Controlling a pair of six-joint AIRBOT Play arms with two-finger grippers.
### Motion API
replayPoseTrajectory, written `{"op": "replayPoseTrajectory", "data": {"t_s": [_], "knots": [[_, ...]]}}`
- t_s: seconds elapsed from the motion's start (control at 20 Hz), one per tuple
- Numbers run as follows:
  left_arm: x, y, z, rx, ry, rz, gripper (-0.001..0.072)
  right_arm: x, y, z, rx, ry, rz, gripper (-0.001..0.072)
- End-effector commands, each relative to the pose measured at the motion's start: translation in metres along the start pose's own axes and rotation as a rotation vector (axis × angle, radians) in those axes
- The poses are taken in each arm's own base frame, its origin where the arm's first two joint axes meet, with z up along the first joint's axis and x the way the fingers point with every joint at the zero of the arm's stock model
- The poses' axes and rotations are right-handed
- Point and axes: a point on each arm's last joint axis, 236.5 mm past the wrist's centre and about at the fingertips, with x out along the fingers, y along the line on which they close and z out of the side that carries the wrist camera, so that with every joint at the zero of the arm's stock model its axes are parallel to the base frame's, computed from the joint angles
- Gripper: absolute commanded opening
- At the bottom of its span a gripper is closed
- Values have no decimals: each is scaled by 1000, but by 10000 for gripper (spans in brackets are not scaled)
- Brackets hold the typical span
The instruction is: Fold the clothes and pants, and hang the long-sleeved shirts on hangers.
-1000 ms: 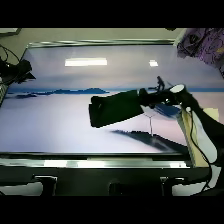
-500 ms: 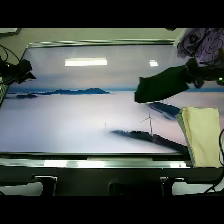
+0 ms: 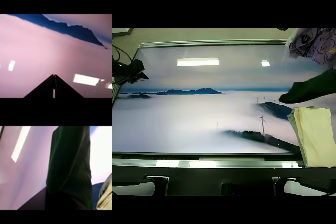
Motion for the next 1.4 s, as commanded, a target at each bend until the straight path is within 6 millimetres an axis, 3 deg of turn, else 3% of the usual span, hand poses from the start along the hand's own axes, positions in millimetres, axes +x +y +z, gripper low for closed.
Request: {"op": "replayPoseTrajectory", "data": {"t_s": [0.0,0.3,0.55,0.85,1.0,1.35], "knots": [[0,0,0,0,0,0,18,-29,-18,26,80,-129,-81,35],[0,0,-2,0,8,1,18,-60,-18,34,146,-209,-96,35],[0,0,-2,0,7,2,18,-78,-33,8,161,-138,-181,35],[1,1,-1,0,6,2,18,-107,-97,-29,63,6,-483,35],[5,2,-2,-3,16,4,18,-121,-132,-34,27,7,-627,36],[16,6,-3,-10,39,10,18,-111,-225,-99,11,110,-833,36]]}}
